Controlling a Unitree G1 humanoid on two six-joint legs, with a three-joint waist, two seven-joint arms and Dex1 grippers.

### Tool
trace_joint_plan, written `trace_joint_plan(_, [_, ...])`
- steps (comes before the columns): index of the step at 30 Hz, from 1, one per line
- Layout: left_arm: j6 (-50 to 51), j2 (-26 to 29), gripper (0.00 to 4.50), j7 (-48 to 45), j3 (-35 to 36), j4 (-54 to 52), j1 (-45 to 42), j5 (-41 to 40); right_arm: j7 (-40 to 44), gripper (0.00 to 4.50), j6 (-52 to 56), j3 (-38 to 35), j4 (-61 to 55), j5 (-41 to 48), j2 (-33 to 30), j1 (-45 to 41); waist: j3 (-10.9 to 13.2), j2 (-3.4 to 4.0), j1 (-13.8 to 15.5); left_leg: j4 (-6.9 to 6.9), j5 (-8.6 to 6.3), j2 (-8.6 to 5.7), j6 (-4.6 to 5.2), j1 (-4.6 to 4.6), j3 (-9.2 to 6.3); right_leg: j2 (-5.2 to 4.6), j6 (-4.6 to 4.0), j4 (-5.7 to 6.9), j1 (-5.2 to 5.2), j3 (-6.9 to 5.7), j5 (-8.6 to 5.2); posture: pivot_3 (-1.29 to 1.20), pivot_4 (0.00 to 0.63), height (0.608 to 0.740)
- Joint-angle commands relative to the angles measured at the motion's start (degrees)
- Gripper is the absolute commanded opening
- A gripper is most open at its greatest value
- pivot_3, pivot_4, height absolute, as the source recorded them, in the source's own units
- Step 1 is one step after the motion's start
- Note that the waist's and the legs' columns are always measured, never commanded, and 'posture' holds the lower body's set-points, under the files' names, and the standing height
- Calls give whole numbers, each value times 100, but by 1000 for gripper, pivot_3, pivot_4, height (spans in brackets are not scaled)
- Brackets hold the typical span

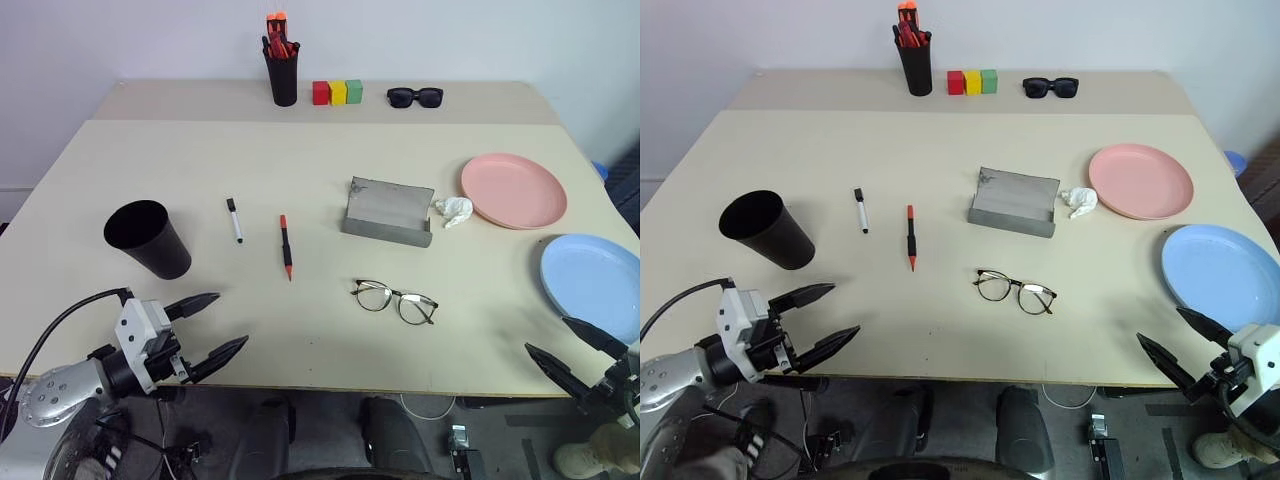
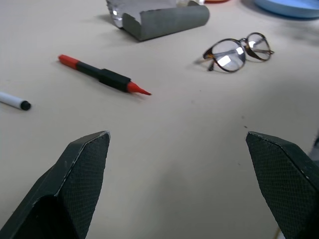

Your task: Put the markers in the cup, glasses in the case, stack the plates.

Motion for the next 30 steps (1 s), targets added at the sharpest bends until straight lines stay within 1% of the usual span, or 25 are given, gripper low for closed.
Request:
trace_joint_plan(1, [-144,29,4500,-58,75,114,-136,23,-171,4059,-32,24,-339,14,164,67,0,0,0,0,0,0,0,0,0,0,0,0,0,0,0,0,150,740])
trace_joint_plan(6, [-228,-6,4500,-83,-40,258,-296,151,-298,4059,148,136,-647,56,189,90,-3,0,-8,0,0,1,-1,0,4,-2,3,0,0,1,-1,0,150,740])
trace_joint_plan(10, [-295,-78,4500,-73,-36,230,-220,186,-328,4059,347,206,-685,107,8,-203,-2,-3,-13,-2,-1,1,0,-6,5,-3,-7,-2,-5,1,4,0,150,740])
trace_joint_plan(13, [-492,-93,4500,-229,47,427,-106,203,-404,4059,404,306,-862,40,79,-262,-5,2,0,-1,0,1,1,-3,5,-1,-15,0,-5,1,10,0,150,740])
trace_joint_plan(18, [-631,-231,4500,-143,-160,495,-69,366,-376,4059,391,411,-707,0,26,-528,-5,-4,11,-3,0,-1,1,-4,4,-2,-15,-1,-4,0,9,0,150,740])
trace_joint_plan(24, [-646,-399,4500,-11,-291,371,9,395,-218,4059,173,477,-553,-86,138,-472,-6,-3,5,-4,1,-2,2,-3,4,-2,-14,1,-3,0,10,0,150,740])
trace_joint_plan(30, [-727,-501,4500,81,-360,413,38,436,46,4059,-51,536,30,-161,21,-763,-7,-6,-9,-1,1,-2,2,4,5,-2,-14,2,4,0,10,0,150,740])
